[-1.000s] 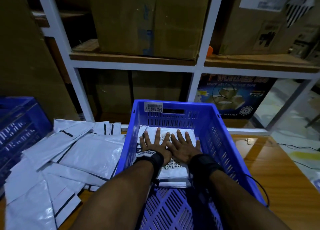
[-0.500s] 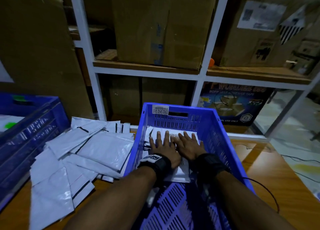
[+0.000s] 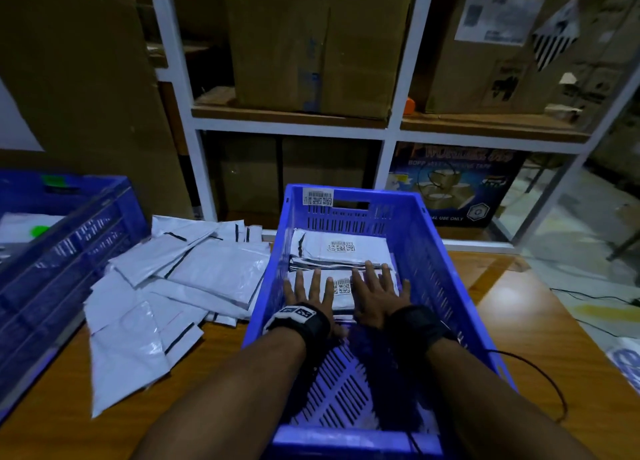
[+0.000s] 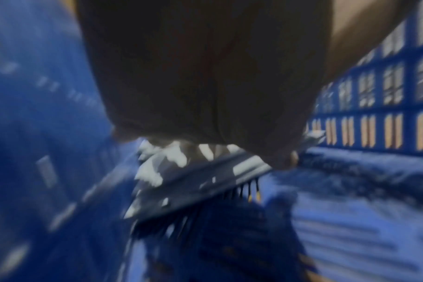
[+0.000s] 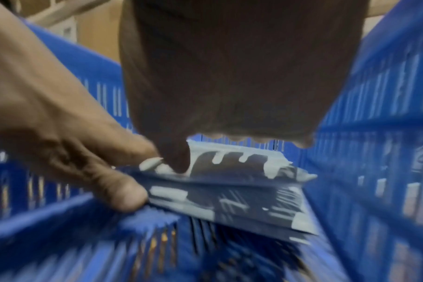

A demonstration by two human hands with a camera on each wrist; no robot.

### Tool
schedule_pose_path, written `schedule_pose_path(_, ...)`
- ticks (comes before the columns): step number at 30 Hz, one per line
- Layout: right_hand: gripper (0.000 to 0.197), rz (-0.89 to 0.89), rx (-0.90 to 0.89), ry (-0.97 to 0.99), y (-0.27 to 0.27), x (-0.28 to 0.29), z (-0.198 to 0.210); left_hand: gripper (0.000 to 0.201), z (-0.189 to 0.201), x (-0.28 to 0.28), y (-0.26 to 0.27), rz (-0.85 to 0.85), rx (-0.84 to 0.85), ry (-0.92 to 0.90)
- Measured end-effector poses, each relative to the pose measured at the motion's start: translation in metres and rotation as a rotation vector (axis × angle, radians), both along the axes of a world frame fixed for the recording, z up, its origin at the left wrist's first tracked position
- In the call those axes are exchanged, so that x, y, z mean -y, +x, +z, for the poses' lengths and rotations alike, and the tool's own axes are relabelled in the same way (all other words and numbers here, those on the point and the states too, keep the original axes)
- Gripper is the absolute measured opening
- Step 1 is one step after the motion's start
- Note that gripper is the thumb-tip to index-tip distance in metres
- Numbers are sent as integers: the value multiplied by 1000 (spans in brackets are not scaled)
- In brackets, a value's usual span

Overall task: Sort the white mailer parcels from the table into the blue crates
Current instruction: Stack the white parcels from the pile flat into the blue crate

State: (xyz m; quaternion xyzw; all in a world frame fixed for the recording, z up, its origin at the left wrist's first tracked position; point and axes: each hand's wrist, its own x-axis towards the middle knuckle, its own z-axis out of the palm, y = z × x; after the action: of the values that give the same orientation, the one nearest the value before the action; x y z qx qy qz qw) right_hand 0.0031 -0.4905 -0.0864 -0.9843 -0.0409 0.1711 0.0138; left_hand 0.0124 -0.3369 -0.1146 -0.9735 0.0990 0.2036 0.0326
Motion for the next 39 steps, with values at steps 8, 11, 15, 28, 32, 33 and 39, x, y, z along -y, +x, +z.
schedule_pose_path(8,101,-64,-150,12,-2,8,-22,102,-10,2,4,-2,17,-23)
schedule_pose_path(11,108,-67,-124,4,2,8,-34,107,-13,5,8,0,14,-11)
schedule_pose_path(15,116,-42,-89,-17,4,12,-46,114,-20,6,10,9,15,-10)
schedule_pose_path(28,114,5,-86,-8,8,14,-45,119,-41,1,19,-5,74,-89)
schedule_pose_path(32,106,-4,-77,13,10,13,-50,110,-40,2,18,10,72,-99)
schedule_pose_path(33,101,-12,-67,30,10,14,-50,103,-39,2,17,15,81,-110)
schedule_pose_path(39,68,30,-28,-5,17,22,-39,81,-24,5,18,59,115,-150)
